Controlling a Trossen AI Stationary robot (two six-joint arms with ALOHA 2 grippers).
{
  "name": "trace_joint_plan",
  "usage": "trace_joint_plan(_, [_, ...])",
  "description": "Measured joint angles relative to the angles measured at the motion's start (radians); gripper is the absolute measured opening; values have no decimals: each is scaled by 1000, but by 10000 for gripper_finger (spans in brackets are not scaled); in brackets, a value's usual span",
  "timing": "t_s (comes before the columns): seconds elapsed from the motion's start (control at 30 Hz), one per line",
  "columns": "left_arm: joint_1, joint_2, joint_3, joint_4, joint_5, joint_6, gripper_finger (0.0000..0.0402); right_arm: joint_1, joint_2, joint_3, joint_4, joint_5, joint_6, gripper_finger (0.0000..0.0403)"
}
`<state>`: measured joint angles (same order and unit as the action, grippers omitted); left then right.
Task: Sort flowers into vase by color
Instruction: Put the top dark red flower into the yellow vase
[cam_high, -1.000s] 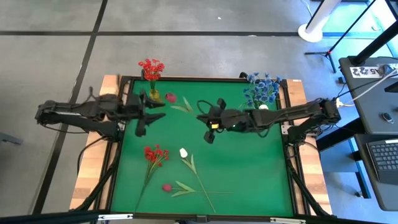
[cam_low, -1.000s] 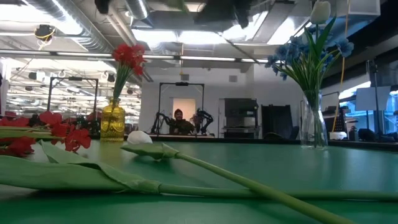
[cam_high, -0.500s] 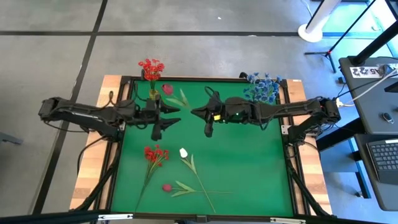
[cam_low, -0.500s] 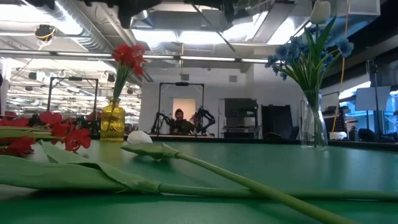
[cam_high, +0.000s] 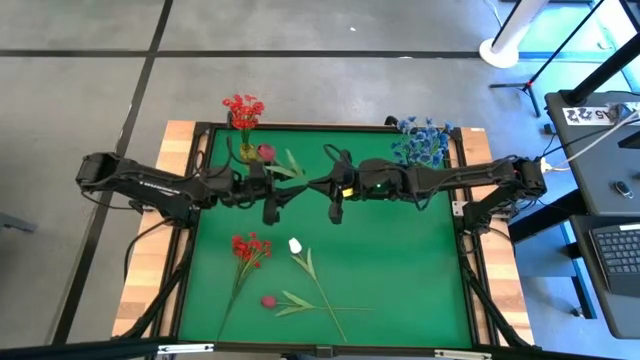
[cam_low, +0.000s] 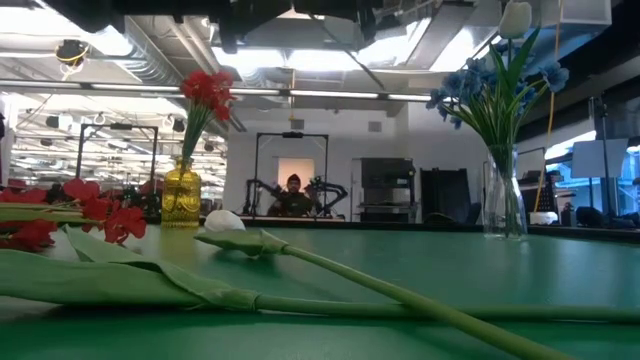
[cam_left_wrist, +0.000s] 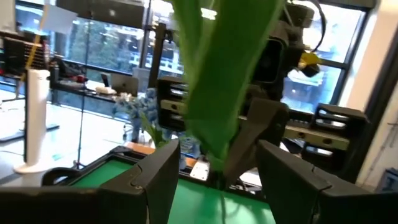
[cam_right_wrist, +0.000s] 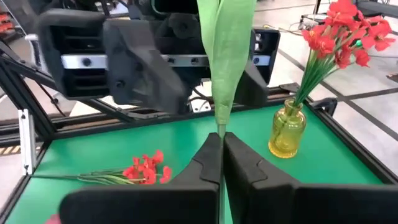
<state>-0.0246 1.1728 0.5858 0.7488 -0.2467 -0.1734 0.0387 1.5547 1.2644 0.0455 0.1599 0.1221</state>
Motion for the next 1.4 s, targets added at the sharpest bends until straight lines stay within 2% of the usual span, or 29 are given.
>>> trace_joint_plan(0.13, [0, 0, 0, 4, -25, 0, 191, 0, 0, 0, 2, -23, 0, 5])
trace_joint_plan(0.3, [0, 0, 0, 7, -30, 0, 152, 0, 0, 0, 3, -23, 0, 5])
trace_joint_plan(0.67, [-2, 0, 0, 1, -56, 5, 15, -1, 0, 0, -2, -31, 0, 5])
trace_joint_plan(0.83, [-2, 0, 0, -4, -53, 11, 8, -2, 0, 0, -13, -52, 0, 10])
trace_joint_plan(0.93, [-2, 0, 0, -11, -55, 11, 4, -2, 0, 1, -27, -60, -1, 38])
trace_joint_plan(1.2, [2, -53, 0, -101, -113, 39, 2, 2, -43, 2, -100, -52, -11, 167])
trace_joint_plan(1.3, [1, -109, 2, -183, -164, 55, 2, 3, -81, 1, -154, -5, -11, 204])
trace_joint_plan(1.4, [1, -179, 2, -289, -214, 62, 1, 1, -123, 1, -201, 65, -11, 224])
